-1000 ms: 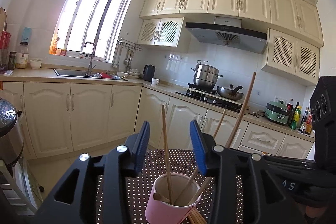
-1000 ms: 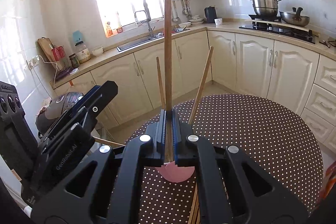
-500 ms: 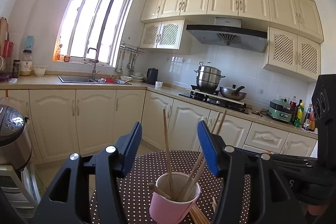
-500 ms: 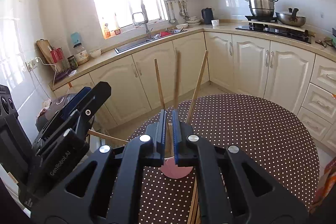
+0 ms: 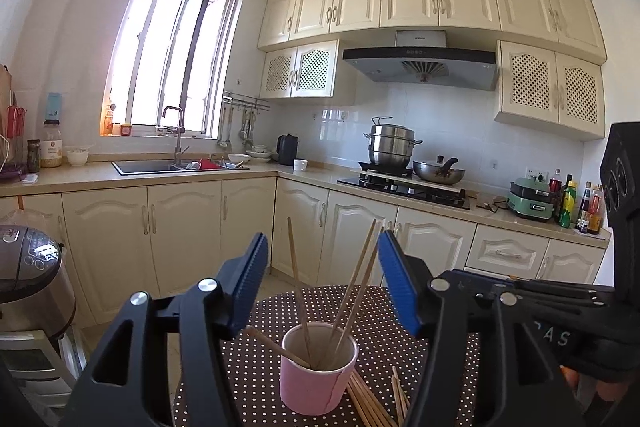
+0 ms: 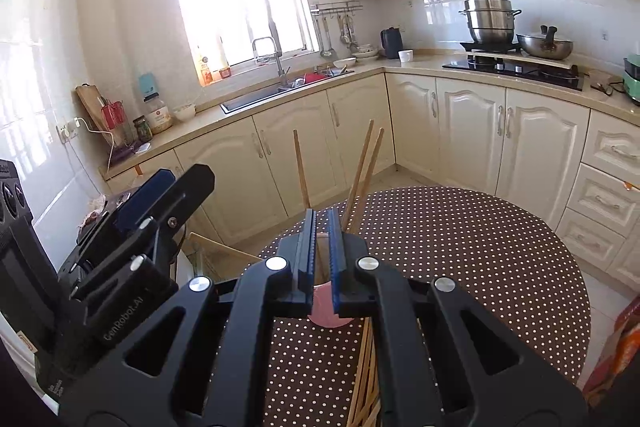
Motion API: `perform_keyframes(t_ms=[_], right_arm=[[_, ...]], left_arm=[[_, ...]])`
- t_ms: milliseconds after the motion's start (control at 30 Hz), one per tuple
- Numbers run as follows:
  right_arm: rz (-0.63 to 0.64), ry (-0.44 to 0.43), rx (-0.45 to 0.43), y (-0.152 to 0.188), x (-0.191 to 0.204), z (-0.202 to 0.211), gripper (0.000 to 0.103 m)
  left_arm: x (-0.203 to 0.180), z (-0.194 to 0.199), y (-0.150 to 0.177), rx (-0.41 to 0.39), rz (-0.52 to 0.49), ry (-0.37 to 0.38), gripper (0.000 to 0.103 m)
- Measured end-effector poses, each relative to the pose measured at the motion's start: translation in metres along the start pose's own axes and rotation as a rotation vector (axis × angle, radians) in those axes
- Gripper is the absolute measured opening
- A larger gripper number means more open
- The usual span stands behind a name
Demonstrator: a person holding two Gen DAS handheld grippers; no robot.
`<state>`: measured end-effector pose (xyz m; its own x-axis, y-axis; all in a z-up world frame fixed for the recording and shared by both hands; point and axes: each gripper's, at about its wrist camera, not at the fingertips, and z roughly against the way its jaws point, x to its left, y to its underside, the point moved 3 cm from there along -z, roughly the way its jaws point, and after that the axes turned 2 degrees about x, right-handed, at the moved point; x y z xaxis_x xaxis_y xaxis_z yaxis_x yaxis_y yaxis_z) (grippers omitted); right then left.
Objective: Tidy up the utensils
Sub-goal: 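Open the right gripper to release chopsticks into the pink cup, then lower the right gripper to the pile and grasp another chopstick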
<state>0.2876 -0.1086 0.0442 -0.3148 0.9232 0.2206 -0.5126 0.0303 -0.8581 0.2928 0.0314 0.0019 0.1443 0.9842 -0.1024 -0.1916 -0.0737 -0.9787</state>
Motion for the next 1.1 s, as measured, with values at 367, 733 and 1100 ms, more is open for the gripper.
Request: perform_keyframes(t_ms=[367,733,1100], right_arm=[[-0.042,0.041,0.005,0.012,-0.043,0.030,0.007],[-0.117,0.088,0.101,0.047,-0.096,0.022,0.007],[-0.175,0.100,0.317,0.091,-0.126,-0.024,0.007]], left_arm=[[-0.058,-0.003,0.011,0.097,-0.090,0.044,0.057],[-0.099,-0.051,0.064,0.370,-0.187,0.076,0.057],[-0.105,-0.095,0.132,0.651,-0.235,0.066,0.057]])
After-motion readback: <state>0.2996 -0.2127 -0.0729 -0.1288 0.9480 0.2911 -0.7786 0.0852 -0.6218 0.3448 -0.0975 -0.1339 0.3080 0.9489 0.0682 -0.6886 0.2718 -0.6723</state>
